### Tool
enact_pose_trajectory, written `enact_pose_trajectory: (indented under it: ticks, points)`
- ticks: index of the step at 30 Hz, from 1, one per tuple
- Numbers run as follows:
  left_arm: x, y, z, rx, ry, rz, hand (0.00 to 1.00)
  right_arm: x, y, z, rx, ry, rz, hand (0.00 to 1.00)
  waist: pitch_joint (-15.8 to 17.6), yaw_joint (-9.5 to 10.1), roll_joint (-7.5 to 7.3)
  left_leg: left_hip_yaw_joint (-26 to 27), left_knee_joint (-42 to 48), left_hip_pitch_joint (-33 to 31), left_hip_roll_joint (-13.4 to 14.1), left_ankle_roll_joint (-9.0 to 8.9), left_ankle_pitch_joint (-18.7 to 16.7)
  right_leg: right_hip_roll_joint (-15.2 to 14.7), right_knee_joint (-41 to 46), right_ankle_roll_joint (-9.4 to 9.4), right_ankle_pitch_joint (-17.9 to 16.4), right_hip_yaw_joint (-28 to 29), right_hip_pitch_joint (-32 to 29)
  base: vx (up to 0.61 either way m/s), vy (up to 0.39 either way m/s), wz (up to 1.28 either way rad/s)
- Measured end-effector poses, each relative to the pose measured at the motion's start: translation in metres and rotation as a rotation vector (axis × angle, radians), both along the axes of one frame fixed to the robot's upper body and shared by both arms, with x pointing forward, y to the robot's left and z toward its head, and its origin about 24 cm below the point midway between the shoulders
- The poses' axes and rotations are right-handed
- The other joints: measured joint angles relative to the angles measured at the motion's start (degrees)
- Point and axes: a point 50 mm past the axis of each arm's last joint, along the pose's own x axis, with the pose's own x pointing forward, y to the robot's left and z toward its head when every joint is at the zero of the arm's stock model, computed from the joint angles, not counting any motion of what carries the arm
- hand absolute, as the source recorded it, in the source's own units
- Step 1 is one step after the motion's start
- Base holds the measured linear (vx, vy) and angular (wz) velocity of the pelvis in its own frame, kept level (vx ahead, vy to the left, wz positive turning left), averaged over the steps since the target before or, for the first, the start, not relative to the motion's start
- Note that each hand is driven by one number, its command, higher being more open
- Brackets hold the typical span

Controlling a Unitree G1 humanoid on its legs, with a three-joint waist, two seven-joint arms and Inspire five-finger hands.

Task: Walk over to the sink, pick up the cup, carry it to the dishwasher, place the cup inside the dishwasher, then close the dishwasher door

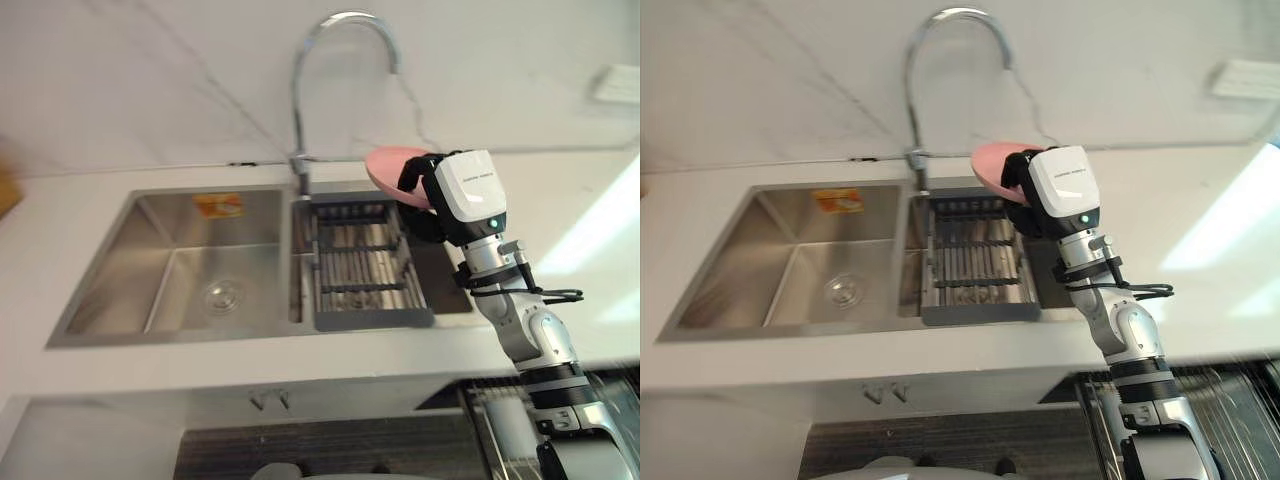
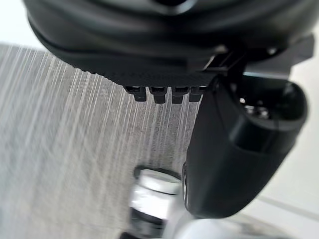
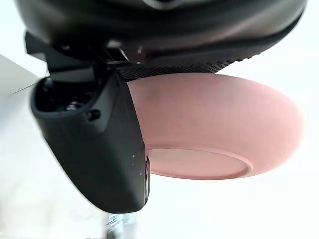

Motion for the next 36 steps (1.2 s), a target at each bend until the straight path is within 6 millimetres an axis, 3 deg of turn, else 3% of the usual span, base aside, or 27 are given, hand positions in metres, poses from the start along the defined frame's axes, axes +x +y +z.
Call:
enact_pose_trajectory:
  ticks: [2, 3, 5, 7, 9, 11, 12, 14, 15, 18, 22, 25, 29, 36]
  points:
    - [0.001, -0.001, -0.001, -0.012, 0.011, -0.003, 1.00, -0.001, -0.001, 0.003, 0.011, -0.014, -0.004, 0.00, 0.39, -0.39, -0.08, 0.41, 0.01, 0.61, -0.06, 0.33, -0.62, 0.33, 0.91, 0.55, 1.24, 3.58, -2.06, -0.03, 0.063, -1.64]
    - [0.002, 0.001, 0.000, -0.010, 0.017, -0.016, 1.00, 0.000, -0.003, 0.003, 0.023, -0.009, -0.020, 0.00, 0.94, -1.11, -0.24, 3.78, -0.04, 1.54, 0.06, 0.74, -0.95, 0.12, 1.60, 0.63, 1.25, 3.48, -3.46, -0.11, 0.047, -1.49]
    - [0.007, 0.000, -0.002, -0.019, 0.028, -0.024, 1.00, 0.000, -0.005, 0.006, 0.037, -0.020, -0.026, 0.00, 1.96, -0.82, 0.69, 9.97, -1.51, 2.81, 1.37, 1.31, -0.99, -2.49, 9.92, -1.81, -3.06, -7.35, -7.06, -0.16, 0.057, -1.61]
    - [0.007, 0.002, -0.002, -0.024, 0.042, 0.007, 1.00, 0.000, -0.004, 0.005, 0.030, -0.019, -0.019, 0.00, 2.01, -0.17, 0.80, 16.40, -2.16, 3.86, 2.89, 1.29, -1.03, -10.05, 25.82, -5.19, -7.93, -23.72, -10.13, -0.11, 0.060, -1.44]
    - [0.008, 0.006, -0.002, -0.018, 0.039, 0.010, 1.00, 0.001, -0.005, 0.005, 0.027, -0.020, -0.023, 0.00, 1.87, 0.09, 0.61, 19.10, -0.98, 3.16, 4.35, 1.25, -1.02, -15.12, 34.03, -7.05, -9.52, -29.66, -9.13, 0.00, -0.028, -0.88]
    - [0.013, 0.009, -0.001, -0.009, 0.028, 0.009, 1.00, 0.006, -0.008, 0.005, 0.007, -0.008, -0.036, 0.00, 1.53, 0.36, -0.17, 20.19, 2.25, 0.44, 5.92, 0.86, -1.28, -18.59, 35.19, -8.34, -8.37, -31.78, -6.84, 0.04, -0.175, -0.73]
    - [0.022, 0.015, 0.001, 0.005, 0.011, 0.010, 1.00, 0.011, -0.013, 0.006, -0.005, -0.001, -0.063, 0.00, 1.46, 1.56, -0.78, 19.65, 5.02, -1.80, 6.98, -0.20, -1.96, -17.43, 31.05, -6.93, -6.96, -31.29, -5.94, 0.02, -0.281, -0.75]
    - [0.025, 0.015, 0.000, 0.001, 0.023, 0.021, 1.00, 0.017, -0.022, 0.004, -0.005, 0.022, -0.115, 0.00, 1.21, 3.08, -0.30, 18.50, 4.79, -2.58, 9.65, -1.16, -1.34, -12.92, 23.60, -6.49, -7.08, -31.71, -4.16, -0.01, -0.301, -0.77]
    - [0.025, 0.016, 0.001, 0.006, 0.030, 0.022, 1.00, 0.018, -0.026, 0.006, 0.011, 0.023, -0.140, 0.00, 1.33, 3.03, -0.76, 19.03, 4.23, -2.44, 10.46, -1.88, -0.92, -10.93, 18.38, -3.96, -6.80, -31.62, -2.43, -0.01, -0.257, -0.61]
    - [0.024, 0.017, 0.001, 0.010, 0.044, 0.028, 1.00, 0.017, -0.031, 0.008, 0.048, 0.044, -0.164, 0.00, 1.37, 2.60, -1.05, 20.46, 3.04, -1.55, 11.62, -3.80, 0.23, -7.33, 8.55, -0.30, -4.68, -29.61, 1.07, 0.00, -0.193, -0.38]
    - [0.018, 0.018, 0.000, 0.024, 0.050, 0.030, 1.00, -0.005, -0.044, -0.007, 0.140, 0.102, -0.201, 0.00, 1.27, 1.78, -1.22, 19.87, 1.60, -0.60, 12.40, -5.95, 1.54, -5.26, 4.00, 0.07, -4.45, -29.88, 3.92, -0.03, -0.133, 0.01]
    - [0.011, 0.013, -0.001, 0.021, 0.056, 0.039, 1.00, -0.020, -0.056, -0.039, 0.218, 0.190, -0.268, 0.00, 1.22, 1.35, -1.38, 19.46, -2.61, 0.36, 11.88, -7.85, 3.82, -4.53, 2.06, 0.67, -4.08, -30.23, 4.13, -0.07, -0.070, 0.04]
    - [0.007, 0.008, -0.002, 0.021, 0.065, 0.001, 1.00, -0.029, -0.062, -0.081, 0.243, 0.363, -0.321, 0.00, 1.18, 0.17, -1.49, 17.88, -7.41, 2.38, 10.13, -7.68, 7.12, -4.88, 1.37, 1.03, -3.84, -31.56, 5.41, -0.09, -0.012, 0.19]
    - [0.005, 0.005, -0.003, -0.023, 0.079, -0.048, 1.00, -0.038, -0.063, -0.142, 0.288, 0.600, -0.388, 0.00, 0.80, -0.20, -1.47, 15.42, -12.43, 2.57, 7.64, -6.24, 11.02, -6.02, -0.05, 1.57, -2.28, -33.82, 5.25, -0.10, 0.024, 0.19]
